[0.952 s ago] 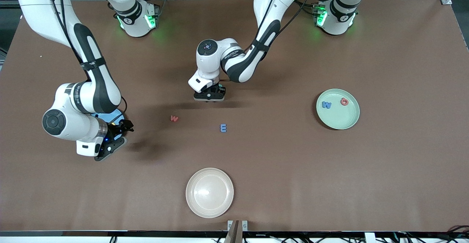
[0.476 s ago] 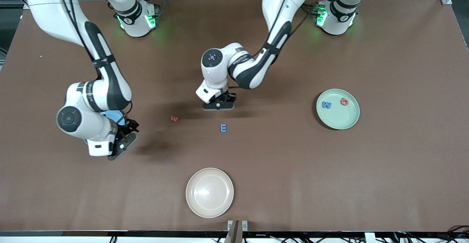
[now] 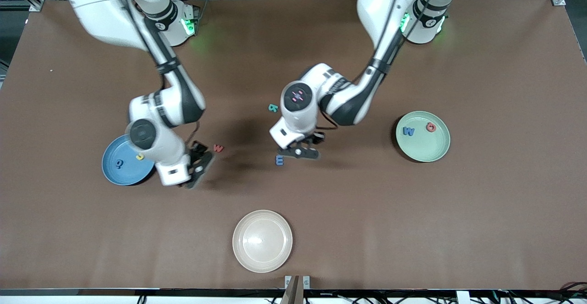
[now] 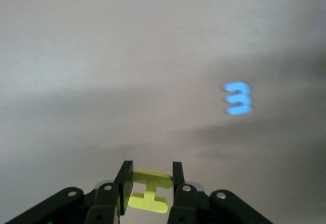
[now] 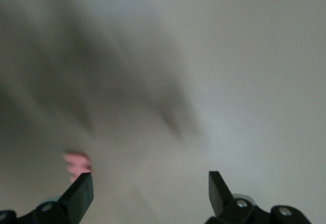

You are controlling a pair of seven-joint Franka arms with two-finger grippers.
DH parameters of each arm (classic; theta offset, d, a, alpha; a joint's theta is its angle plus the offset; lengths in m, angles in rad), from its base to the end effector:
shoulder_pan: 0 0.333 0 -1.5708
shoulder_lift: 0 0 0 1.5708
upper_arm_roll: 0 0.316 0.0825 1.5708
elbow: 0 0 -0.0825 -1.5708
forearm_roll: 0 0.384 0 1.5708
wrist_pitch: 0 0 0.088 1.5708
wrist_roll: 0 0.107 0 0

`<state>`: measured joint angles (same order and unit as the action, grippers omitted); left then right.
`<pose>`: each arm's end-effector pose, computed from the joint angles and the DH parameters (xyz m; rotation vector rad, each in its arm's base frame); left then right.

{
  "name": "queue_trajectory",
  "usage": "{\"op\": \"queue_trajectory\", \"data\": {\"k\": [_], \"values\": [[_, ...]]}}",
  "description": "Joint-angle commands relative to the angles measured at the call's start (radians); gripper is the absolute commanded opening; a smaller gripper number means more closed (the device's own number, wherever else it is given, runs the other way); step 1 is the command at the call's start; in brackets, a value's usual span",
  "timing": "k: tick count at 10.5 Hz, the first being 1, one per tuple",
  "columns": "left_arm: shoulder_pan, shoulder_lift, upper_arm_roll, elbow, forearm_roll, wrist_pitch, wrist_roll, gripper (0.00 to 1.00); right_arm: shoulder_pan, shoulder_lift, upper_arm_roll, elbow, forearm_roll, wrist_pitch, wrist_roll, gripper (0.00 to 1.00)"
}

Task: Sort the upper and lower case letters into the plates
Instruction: 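Carry the H to the green plate while the right gripper grasps the w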

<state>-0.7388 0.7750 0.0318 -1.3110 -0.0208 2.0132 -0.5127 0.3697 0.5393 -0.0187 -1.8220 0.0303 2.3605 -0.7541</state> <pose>0.5545 -0.4823 0.2707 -3.0811 0.2982 0.0883 0.6097 0.2246 0.2399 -2.6796 -1.6176 -0.0027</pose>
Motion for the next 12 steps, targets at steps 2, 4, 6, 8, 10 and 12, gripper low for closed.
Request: {"op": "queue_trajectory", "data": {"k": [2,4,6,8,10,12], "values": [[0.177,-0.106,-0.003,-0.073,-0.014,-0.181,0.386,0.30,0.061,-0.024,-0.006,-0.094,-0.021,0.035,-0.011,1.00],[0.271,-0.190,-0.003,-0.193,-0.010,-0.205,0.538,0.30,0.060,-0.064,-0.006,-0.170,-0.049,0.078,-0.048,1.00],[0.309,-0.262,-0.001,-0.330,0.001,-0.200,0.615,0.30,0.060,-0.097,-0.006,-0.270,-0.049,0.169,-0.048,1.00],[0.334,-0.328,-0.004,-0.474,0.050,-0.171,0.622,0.30,0.061,-0.084,-0.007,-0.295,-0.050,0.236,-0.047,1.00],[0.369,-0.385,-0.003,-0.644,0.051,-0.066,0.673,0.30,0.060,-0.068,-0.009,-0.310,-0.053,0.284,-0.048,1.00],[0.476,-0.413,-0.004,-0.778,0.050,0.095,0.848,0.30,0.060,-0.053,-0.009,-0.310,-0.056,0.304,-0.047,1.00]]}}
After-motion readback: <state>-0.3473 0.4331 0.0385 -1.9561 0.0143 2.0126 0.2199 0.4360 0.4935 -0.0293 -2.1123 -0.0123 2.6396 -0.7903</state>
